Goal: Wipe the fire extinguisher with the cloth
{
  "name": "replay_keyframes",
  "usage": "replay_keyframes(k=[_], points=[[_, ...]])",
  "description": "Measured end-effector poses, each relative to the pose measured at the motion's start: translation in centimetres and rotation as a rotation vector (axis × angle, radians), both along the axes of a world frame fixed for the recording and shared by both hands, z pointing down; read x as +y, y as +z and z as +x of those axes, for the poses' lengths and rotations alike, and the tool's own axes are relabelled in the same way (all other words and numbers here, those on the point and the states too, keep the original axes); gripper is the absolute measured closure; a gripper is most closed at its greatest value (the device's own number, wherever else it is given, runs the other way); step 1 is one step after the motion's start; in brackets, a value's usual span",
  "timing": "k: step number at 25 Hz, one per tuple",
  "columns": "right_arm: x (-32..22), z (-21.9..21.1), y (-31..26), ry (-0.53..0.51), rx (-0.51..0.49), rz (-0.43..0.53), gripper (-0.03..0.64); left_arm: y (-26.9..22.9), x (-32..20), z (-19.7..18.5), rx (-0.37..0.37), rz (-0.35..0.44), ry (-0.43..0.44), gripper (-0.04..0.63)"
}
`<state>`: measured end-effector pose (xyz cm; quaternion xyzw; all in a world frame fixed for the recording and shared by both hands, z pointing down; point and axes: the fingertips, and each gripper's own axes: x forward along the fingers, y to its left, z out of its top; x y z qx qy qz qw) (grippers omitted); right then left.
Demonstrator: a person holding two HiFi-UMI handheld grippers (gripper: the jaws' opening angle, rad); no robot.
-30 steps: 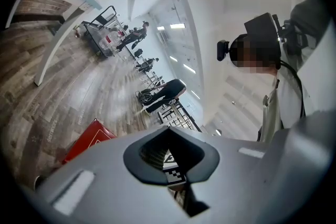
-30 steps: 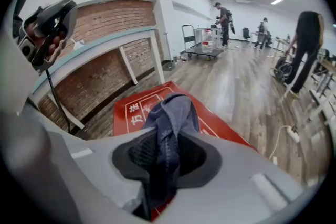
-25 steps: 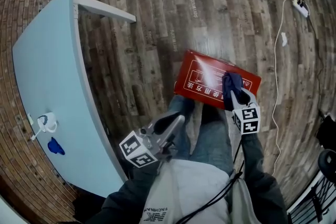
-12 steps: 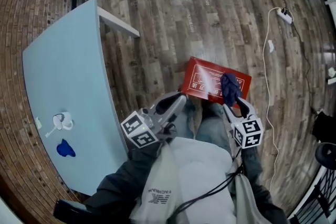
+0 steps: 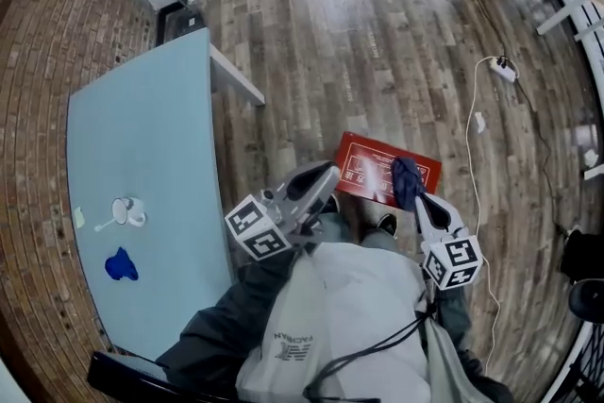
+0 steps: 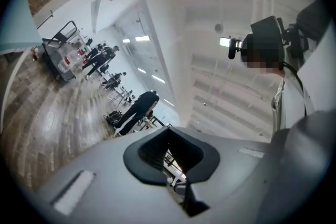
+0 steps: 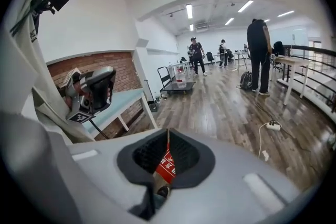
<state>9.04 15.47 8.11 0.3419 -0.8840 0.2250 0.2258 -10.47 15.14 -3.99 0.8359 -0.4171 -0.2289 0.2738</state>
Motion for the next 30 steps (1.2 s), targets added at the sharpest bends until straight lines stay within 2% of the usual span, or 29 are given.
replay_keyframes(k=[4, 17, 30], points=[[1.0, 1.3, -1.3, -0.056, -0.015, 0.02, 0.614, -1.7, 0.4, 2.5, -0.004, 0.034, -0.02, 0.592], [1.7, 5.1, -2.4, -0.155, -0.024, 0.04, 0.615, -2.7, 2.3, 8.5, -0.032, 0.055, -0.059, 0.592], [2.8, 7.5, -2.2, -0.143, -0.025, 0.03, 0.615, -2.1, 3.3, 11.5, -0.03, 0.044, -0.025, 0.592]])
